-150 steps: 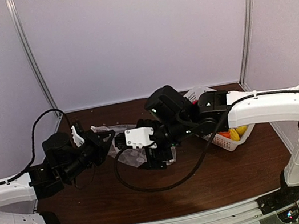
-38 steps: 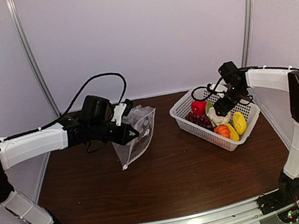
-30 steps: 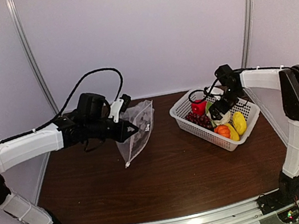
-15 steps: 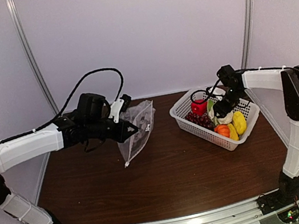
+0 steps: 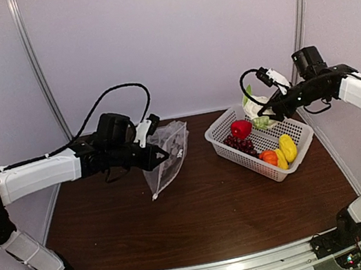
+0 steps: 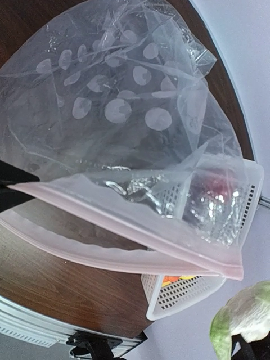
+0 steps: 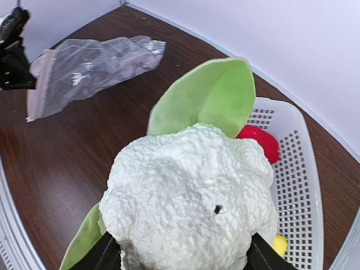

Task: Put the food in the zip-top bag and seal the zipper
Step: Pick up the fake vegetable from the bin, then place the fake vegetable in the zipper food storage bag.

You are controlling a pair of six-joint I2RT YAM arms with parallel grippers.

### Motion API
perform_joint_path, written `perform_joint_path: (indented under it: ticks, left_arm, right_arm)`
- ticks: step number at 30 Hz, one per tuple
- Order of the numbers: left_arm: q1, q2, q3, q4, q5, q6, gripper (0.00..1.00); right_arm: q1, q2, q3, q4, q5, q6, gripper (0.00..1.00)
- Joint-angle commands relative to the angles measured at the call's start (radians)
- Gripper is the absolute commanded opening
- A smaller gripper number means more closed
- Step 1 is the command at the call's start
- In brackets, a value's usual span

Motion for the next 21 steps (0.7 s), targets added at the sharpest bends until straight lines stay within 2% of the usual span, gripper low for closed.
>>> perform_joint_path:
  ticks: [1,7,12,16,21]
  left_arm:
    - [0.007,0.051,0.004,0.113,0.067,-0.108,0.0]
    - [-0.002,0.086,0.02,0.195,0.051,-0.273,0.0]
    - [-0.036,0.09,0.037,0.272,0.0,-0.404,0.0]
    - [-0.092,0.098,0.087,0.261,-0.07,-0.422,0.0]
    - [-0.149,0.108,0.132,0.243,-0.089,-0.449,0.0]
  right_arm:
    - [0.104,-0.057,-0.014,-0.068,-0.29,-0.062,0.53]
    - [0.261,-0.052,0.054,-0.135,-0.391,-0.133,0.54]
    - [0.358,0.014,0.121,-0.119,-0.451,-0.09,0.55]
    - [0.409,0.068,0.17,-0.088,-0.432,-0.06,0.54]
    - [0.416,0.14,0.156,0.003,-0.497,0.009,0.54]
